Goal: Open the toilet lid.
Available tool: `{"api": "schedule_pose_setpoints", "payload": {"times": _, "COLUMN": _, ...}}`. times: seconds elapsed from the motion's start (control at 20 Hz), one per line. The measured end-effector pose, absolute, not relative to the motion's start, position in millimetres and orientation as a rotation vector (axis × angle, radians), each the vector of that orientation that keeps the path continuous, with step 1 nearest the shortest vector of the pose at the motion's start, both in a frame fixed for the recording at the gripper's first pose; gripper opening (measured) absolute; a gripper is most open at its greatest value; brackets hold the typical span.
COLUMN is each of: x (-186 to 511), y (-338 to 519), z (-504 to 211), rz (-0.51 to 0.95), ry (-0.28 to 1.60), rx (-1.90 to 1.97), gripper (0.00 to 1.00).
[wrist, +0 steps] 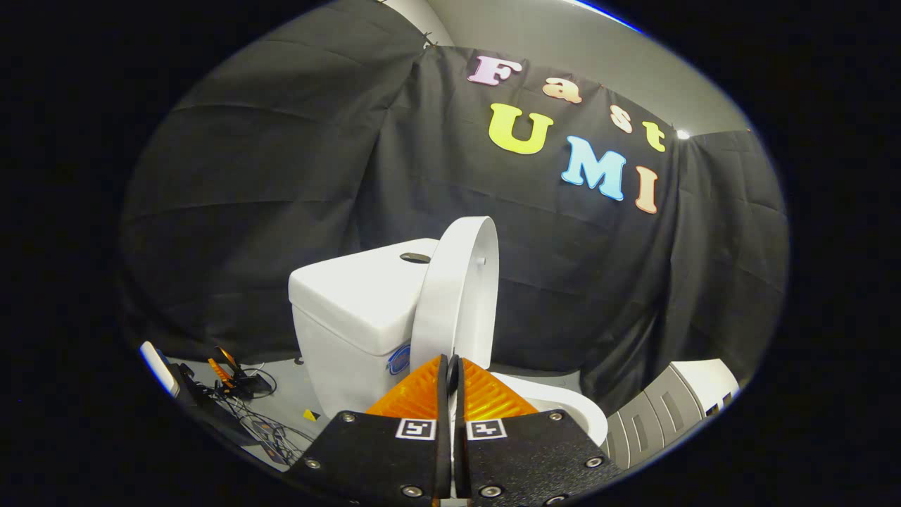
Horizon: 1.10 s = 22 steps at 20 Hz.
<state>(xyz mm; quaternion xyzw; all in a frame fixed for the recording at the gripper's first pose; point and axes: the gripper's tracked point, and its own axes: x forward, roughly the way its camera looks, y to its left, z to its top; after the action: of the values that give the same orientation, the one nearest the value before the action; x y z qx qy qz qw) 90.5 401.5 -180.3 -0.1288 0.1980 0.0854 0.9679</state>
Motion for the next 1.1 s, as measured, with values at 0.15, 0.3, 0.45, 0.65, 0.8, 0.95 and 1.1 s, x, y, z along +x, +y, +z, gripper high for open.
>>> {"api": "schedule_pose_setpoints", "payload": {"times": 0.15, "x": 87, "y": 409, "z": -178, "rz": 0.220, "ry": 0.435, "rx": -0.269, "gripper": 0.13}}
{"api": "schedule_pose_setpoints", "payload": {"times": 0.3, "x": 80, "y": 419, "z": -153, "rz": 0.286, "ry": 0.395, "rx": -0.209, "gripper": 0.33}}
{"api": "schedule_pose_setpoints", "payload": {"times": 0.45, "x": 73, "y": 422, "z": -121, "rz": 0.340, "ry": 0.350, "rx": -0.159, "gripper": 0.77}}
{"api": "schedule_pose_setpoints", "payload": {"times": 0.65, "x": 73, "y": 408, "z": -72, "rz": 0.383, "ry": 0.274, "rx": -0.119, "gripper": 0.95}}
{"api": "schedule_pose_setpoints", "payload": {"times": 0.8, "x": 80, "y": 378, "z": -27, "rz": 0.384, "ry": 0.203, "rx": -0.087, "gripper": 0.95}}
{"api": "schedule_pose_setpoints", "payload": {"times": 0.95, "x": 88, "y": 330, "z": 9, "rz": 0.363, "ry": 0.140, "rx": -0.040, "gripper": 0.95}}
{"api": "schedule_pose_setpoints", "payload": {"times": 1.1, "x": 92, "y": 270, "z": 37, "rz": 0.326, "ry": 0.082, "rx": 0.036, "gripper": 0.95}}
